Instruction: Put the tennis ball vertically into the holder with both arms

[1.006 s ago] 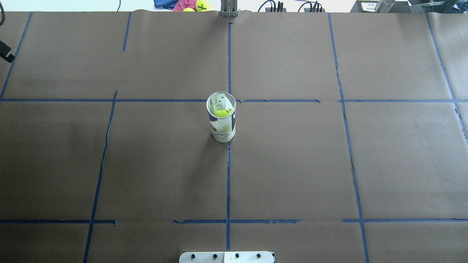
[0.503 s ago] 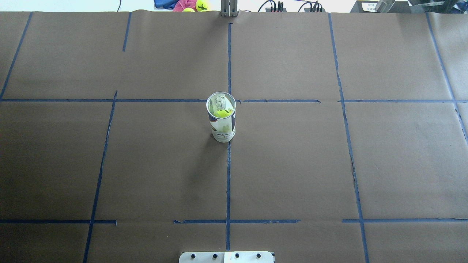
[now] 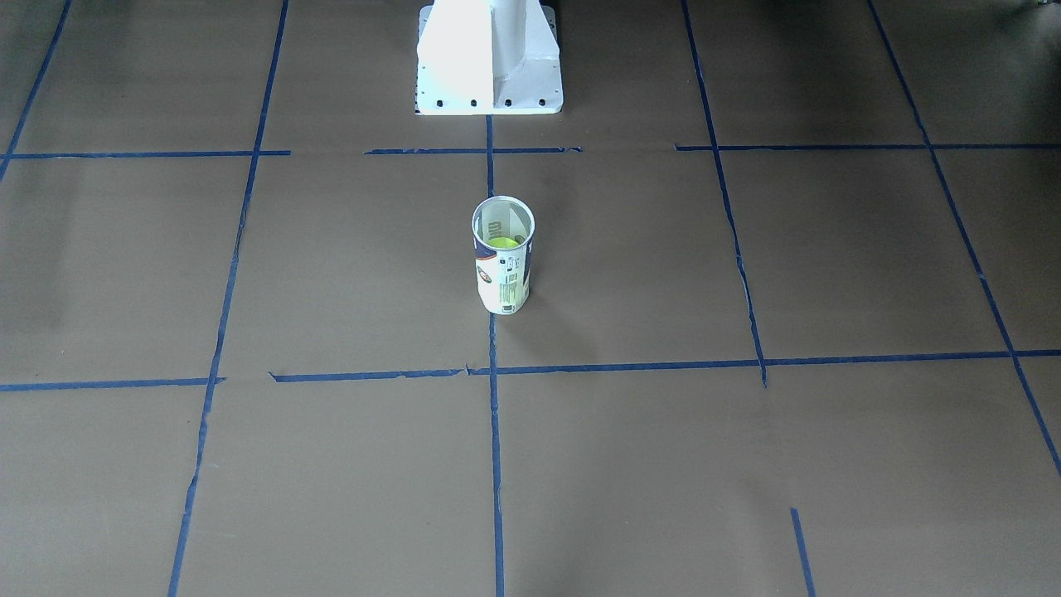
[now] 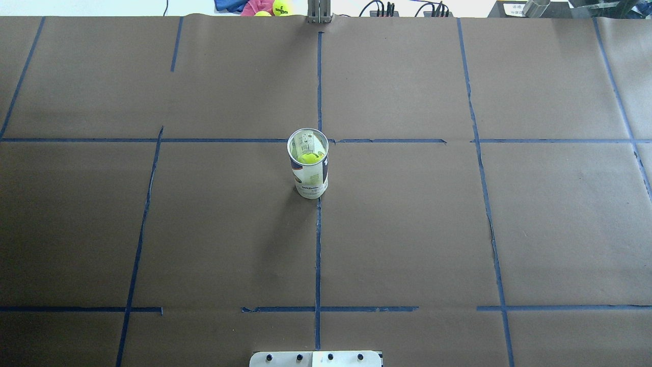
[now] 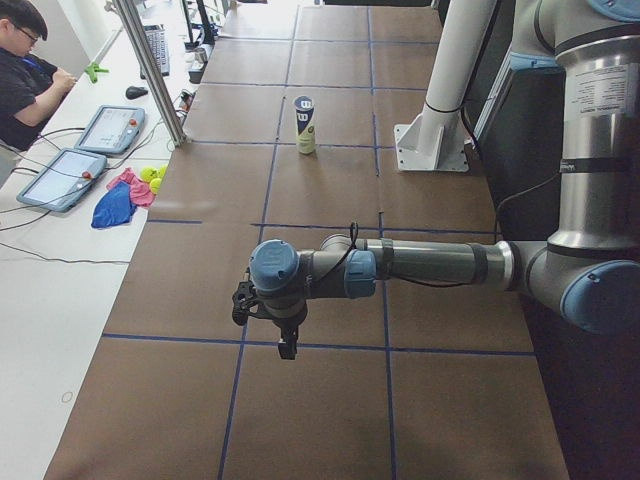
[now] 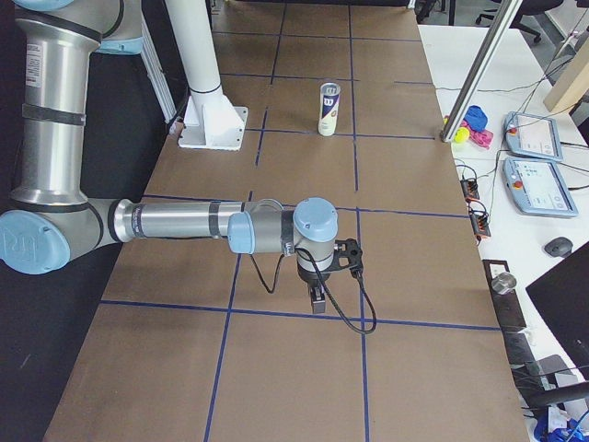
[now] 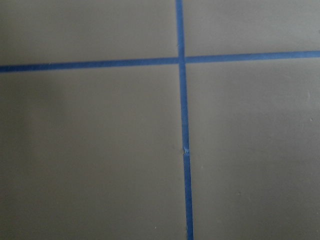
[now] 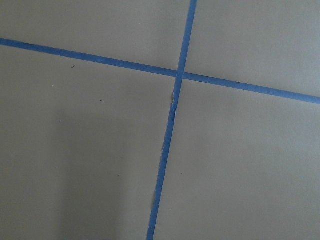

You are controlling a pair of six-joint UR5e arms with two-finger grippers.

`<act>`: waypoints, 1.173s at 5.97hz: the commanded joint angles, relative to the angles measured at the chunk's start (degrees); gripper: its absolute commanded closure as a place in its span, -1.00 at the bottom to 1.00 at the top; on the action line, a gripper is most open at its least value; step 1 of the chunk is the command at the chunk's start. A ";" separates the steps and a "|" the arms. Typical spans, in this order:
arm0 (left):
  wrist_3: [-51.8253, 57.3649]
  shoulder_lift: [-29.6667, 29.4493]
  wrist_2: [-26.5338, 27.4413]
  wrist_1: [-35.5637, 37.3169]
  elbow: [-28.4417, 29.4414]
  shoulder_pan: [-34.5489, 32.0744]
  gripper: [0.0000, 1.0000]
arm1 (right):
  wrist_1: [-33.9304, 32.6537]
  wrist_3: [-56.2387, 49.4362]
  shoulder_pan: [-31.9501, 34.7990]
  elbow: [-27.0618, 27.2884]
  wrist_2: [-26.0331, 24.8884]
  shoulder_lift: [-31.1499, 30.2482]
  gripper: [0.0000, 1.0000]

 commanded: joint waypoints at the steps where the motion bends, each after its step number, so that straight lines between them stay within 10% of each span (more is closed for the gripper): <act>1: 0.07 0.31 0.18 -0.87 0.13 0.06 -1.00 | 0.03 -0.12 0.00 0.07 -0.03 -0.41 -1.00; 7: 0.07 0.39 0.18 -1.05 -0.21 0.24 -1.00 | 0.12 -0.30 0.00 -0.46 0.06 -0.85 -1.00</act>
